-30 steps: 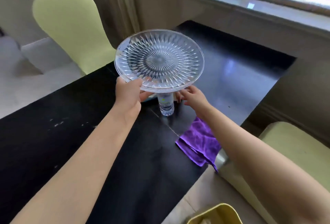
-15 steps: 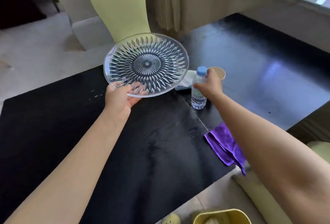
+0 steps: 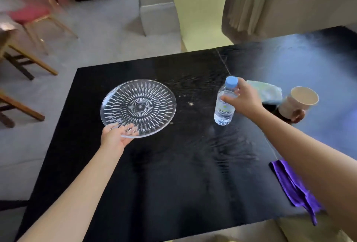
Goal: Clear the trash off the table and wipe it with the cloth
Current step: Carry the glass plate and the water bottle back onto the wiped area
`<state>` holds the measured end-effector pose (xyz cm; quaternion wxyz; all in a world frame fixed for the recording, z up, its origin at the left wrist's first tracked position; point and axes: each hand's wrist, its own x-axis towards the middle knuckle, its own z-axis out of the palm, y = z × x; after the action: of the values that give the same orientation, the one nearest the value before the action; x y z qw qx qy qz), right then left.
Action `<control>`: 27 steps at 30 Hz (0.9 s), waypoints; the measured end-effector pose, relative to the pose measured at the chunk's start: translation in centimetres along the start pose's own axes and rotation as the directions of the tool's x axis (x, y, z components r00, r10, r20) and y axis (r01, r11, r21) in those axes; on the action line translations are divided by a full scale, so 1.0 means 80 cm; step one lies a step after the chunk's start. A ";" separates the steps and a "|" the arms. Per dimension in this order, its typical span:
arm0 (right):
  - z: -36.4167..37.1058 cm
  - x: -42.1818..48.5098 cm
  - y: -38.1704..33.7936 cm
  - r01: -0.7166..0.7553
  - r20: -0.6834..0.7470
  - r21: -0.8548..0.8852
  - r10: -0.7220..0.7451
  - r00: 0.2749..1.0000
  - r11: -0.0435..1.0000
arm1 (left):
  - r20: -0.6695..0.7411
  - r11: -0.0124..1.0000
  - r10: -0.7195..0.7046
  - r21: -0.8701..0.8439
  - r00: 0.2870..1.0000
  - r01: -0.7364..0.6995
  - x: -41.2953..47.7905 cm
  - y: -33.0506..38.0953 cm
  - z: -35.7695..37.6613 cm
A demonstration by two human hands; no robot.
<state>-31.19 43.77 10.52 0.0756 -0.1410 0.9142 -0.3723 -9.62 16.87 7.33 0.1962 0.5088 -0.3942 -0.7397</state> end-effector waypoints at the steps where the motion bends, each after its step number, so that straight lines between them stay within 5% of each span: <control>1: 0.013 0.002 -0.014 0.018 0.017 -0.007 -0.018 1.000 1.000 | -0.033 1.000 -0.005 -0.010 0.999 0.005 0.010 0.003 -0.021; 19: 0.247 0.025 -0.222 0.226 0.257 0.109 -0.247 0.934 0.968 | -0.257 0.983 -0.098 -0.178 0.961 0.052 0.135 0.026 -0.208; 27: 0.286 0.037 -0.256 0.237 0.292 0.101 -0.257 0.921 0.966 | -0.340 0.959 -0.153 0.177 0.928 0.223 0.158 0.027 -0.228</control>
<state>-24.31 13.77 8.52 0.1718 -0.3080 0.8543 -0.3818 1.62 -0.19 -1.64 0.1304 0.6766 -0.3824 -0.6156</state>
